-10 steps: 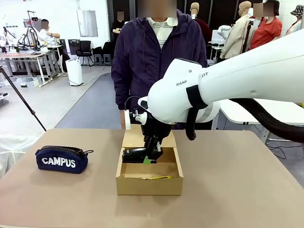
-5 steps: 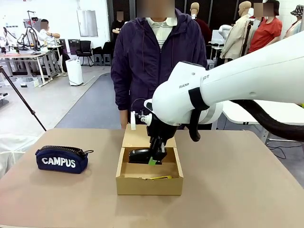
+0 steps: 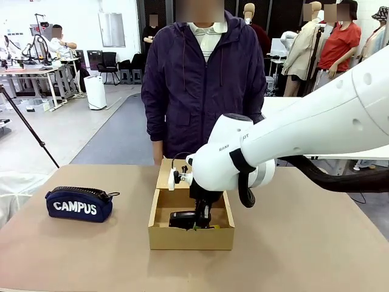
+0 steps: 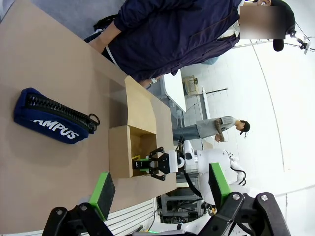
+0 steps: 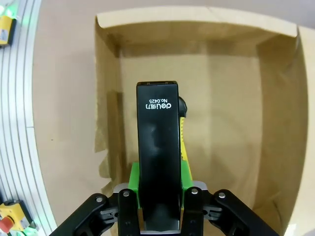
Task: Pack the items into the box.
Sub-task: Pick up the item specified by the human and place it in the Mailer Box.
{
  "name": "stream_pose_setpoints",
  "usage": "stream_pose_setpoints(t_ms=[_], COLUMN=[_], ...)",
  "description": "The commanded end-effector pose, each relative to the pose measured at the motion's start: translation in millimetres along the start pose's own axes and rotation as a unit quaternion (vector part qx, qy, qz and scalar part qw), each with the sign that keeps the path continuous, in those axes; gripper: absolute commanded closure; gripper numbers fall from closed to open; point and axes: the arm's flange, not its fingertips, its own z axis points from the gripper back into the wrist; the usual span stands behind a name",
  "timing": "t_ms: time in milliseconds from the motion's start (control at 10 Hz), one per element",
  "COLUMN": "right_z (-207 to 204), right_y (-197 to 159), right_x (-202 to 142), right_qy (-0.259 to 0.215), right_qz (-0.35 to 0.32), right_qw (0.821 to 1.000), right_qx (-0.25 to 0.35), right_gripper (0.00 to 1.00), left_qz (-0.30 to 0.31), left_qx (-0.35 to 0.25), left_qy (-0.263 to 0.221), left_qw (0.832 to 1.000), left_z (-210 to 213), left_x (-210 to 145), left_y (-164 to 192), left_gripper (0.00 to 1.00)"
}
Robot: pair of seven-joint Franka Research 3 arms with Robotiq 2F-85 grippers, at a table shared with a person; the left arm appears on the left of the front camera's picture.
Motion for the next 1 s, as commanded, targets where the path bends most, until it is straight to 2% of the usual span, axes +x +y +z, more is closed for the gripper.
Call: stream_pose_setpoints(t_ms=[0,100,200,300,900], right_z=[7.8,7.8,7.8,7.2,17.7], right_y=[0.2,0.6,0.3,-0.3,-4.3], right_x=[6.4,6.4,5.9,4.9,-3.1], right_qy=[0.001,0.001,0.001,0.002,-0.005], right_qz=[-0.011,-0.014,-0.018,-0.021,-0.034], right_qw=[1.000,1.000,1.000,1.000,0.999], right_qx=[-0.010,-0.009,-0.007,-0.005,-0.033], right_gripper=[1.00,0.65,0.09,0.00,0.00], left_qz=[0.000,0.000,0.000,0.000,0.000], left_qx=[-0.010,-0.010,-0.010,-0.010,-0.010], left_qy=[-0.004,-0.004,-0.004,-0.004,-0.004], left_qw=[1.000,1.000,1.000,1.000,1.000], left_z=[0.0,0.0,0.0,0.0,0.0], left_x=[0.5,0.5,0.5,0.5,0.5], left_y=[-0.9,-0.9,-0.9,-0.9,-0.9], left_gripper=[0.00,0.00,0.00,0.00,0.00])
